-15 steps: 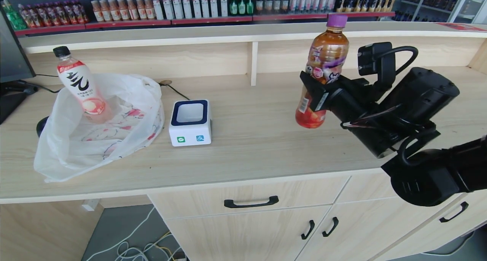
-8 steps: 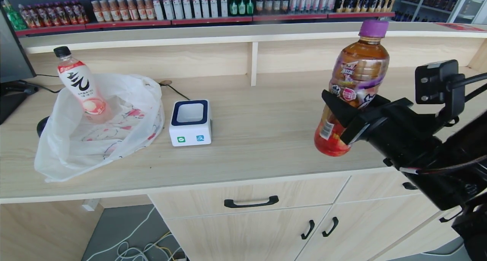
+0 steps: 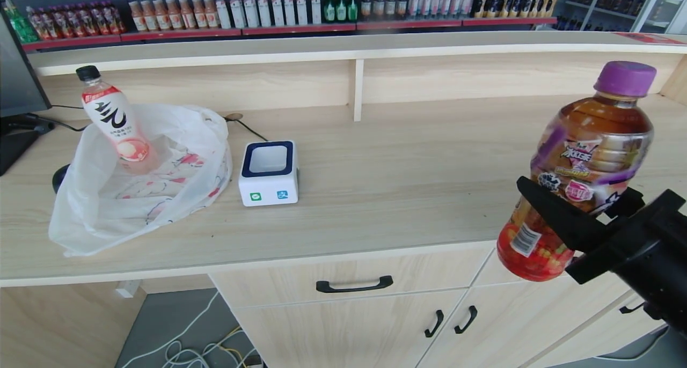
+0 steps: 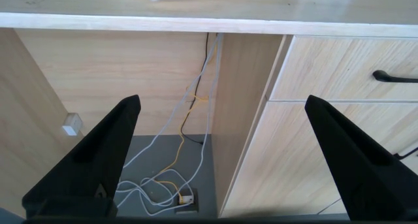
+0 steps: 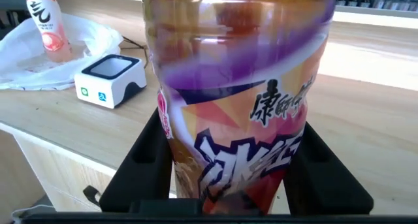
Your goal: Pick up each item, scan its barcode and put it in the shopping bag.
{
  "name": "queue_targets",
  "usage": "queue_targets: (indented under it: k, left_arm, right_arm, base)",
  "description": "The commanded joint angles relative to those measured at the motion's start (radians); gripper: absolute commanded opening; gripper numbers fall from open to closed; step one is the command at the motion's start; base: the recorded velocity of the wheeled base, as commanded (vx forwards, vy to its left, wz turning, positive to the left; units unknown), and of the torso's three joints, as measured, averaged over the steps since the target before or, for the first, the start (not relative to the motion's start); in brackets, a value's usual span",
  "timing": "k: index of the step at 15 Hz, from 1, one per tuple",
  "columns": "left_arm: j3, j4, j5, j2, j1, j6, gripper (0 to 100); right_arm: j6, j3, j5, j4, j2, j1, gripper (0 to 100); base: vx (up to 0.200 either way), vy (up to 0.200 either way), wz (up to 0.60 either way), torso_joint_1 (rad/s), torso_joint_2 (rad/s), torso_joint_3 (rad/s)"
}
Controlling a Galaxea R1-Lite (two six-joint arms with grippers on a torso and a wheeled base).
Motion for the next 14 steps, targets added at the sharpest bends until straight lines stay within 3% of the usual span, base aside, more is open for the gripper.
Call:
queue_targets:
  k: [1, 5, 9, 14]
  left_arm:
    - [0.0, 0.0, 0.0, 0.0, 0.0, 0.0, 100]
    - [0.0, 0.0, 0.0, 0.0, 0.0, 0.0, 100]
    - [0.0, 0.0, 0.0, 0.0, 0.0, 0.0, 100]
    - [0.0, 0.0, 0.0, 0.0, 0.0, 0.0, 100]
  right_arm:
    - [0.006, 0.028, 0.003, -0.001, -0.038, 0.032, 0]
    - [0.089, 0.031, 0.003, 0.004, -0.022, 0.135, 0]
    - [0.238, -0.066, 0.008, 0.004, 0.079, 0.138, 0]
    - [0.333, -0.204, 0.092, 0.002, 0.169, 0.138, 0]
  base:
    - [0.0, 0.0, 0.0, 0.0, 0.0, 0.0]
    - [0.0, 0.0, 0.0, 0.0, 0.0, 0.0]
    - [0.0, 0.0, 0.0, 0.0, 0.0, 0.0]
    - [0.0, 0.0, 0.0, 0.0, 0.0, 0.0]
